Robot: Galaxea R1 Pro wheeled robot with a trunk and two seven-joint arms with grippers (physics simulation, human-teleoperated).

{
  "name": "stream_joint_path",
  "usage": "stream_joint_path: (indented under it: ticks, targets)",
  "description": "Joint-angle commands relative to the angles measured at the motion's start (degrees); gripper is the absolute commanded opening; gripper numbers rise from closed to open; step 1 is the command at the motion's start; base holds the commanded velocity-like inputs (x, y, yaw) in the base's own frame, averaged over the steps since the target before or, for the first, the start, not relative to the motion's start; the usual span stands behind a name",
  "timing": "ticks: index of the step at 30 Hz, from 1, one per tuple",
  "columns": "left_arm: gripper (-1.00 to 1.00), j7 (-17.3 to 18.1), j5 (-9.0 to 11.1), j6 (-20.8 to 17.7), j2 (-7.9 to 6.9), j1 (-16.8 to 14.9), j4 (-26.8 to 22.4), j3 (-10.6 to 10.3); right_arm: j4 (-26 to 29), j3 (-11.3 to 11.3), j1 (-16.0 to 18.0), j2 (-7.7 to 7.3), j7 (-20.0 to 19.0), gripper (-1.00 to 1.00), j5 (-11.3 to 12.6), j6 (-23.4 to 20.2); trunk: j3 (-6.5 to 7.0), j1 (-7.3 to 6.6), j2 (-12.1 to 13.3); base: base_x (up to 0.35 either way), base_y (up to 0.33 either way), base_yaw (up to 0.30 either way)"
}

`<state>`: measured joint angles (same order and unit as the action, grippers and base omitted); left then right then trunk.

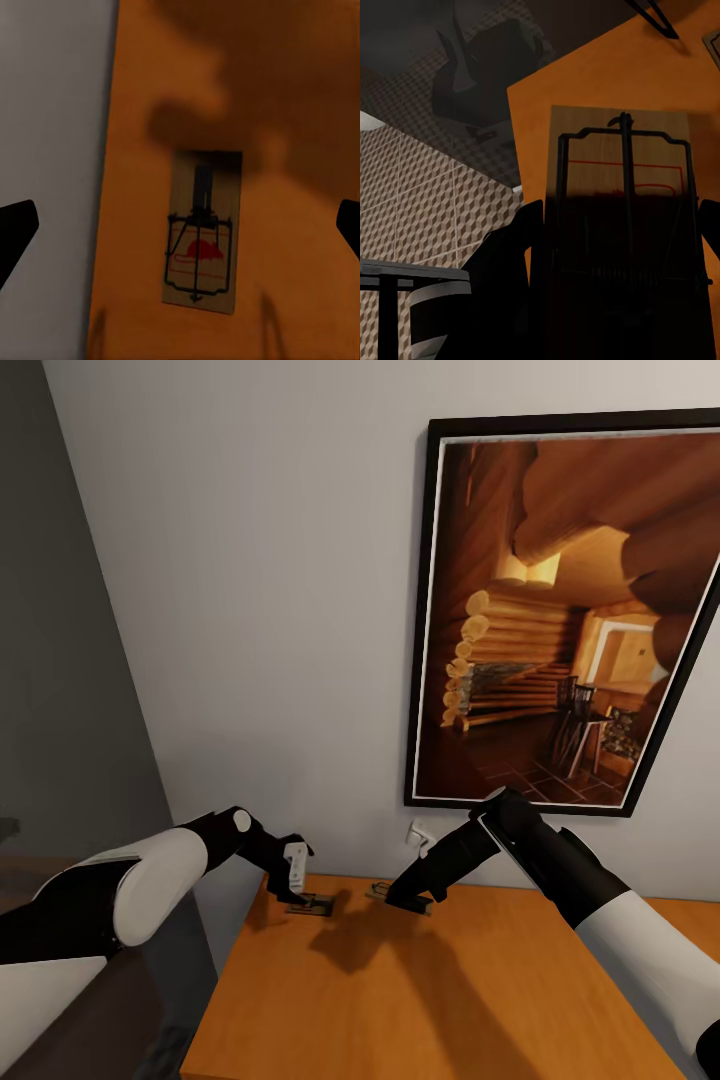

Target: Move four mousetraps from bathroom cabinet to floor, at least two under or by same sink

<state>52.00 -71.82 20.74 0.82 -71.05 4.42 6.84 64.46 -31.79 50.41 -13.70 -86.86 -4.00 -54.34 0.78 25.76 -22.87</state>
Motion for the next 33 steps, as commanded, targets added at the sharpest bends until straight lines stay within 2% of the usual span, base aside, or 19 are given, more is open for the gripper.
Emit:
stream_joint_path:
  ticks: [1, 3, 14, 20, 26, 33]
  targets:
    - [1.00, 0.0, -0.6, 0.2, -0.04, 0.0, 0.1, 0.5, 0.0, 0.0, 0.0, -0.01, -0.6, -1.00, -0.4, -0.8, -0.03, 0.03, -0.1, 0.000, 0.000, 0.000]
    - [1.00, 0.0, -0.6, 0.1, -0.05, 0.0, 0.1, 0.5, 0.0, 0.0, 0.0, -0.01, -0.6, -1.00, -0.4, -0.8, -0.03, 0.03, -0.1, 0.000, 0.000, 0.000]
    - [1.00, 7.5, -0.6, -0.3, 0.37, 0.0, -0.1, 0.7, 0.0, 0.0, 0.0, -0.01, -0.6, -1.00, -0.4, -0.8, -0.03, 0.03, -0.1, 0.000, 0.000, 0.000]
    - [1.00, 8.3, -0.5, -0.5, 0.57, 0.0, -0.1, 0.9, 0.0, 0.0, 0.0, -0.01, -0.6, -1.00, -0.4, -0.8, -0.03, 0.03, -0.1, 0.000, 0.000, 0.000]
    - [1.00, 8.3, -0.4, -3.9, 0.77, 0.0, -0.2, 0.8, 0.0, 0.0, 0.0, -0.01, -0.6, -1.00, -0.4, -0.8, -0.03, 0.03, -0.1, 0.000, 0.000, 0.000]
    - [1.00, 8.4, -0.3, -5.0, 0.73, 0.0, -0.2, 0.8, 0.0, 0.0, 0.0, -0.01, -0.6, -1.00, -0.4, -0.8, -0.03, 0.03, -0.1, 0.000, 0.000, 0.000]
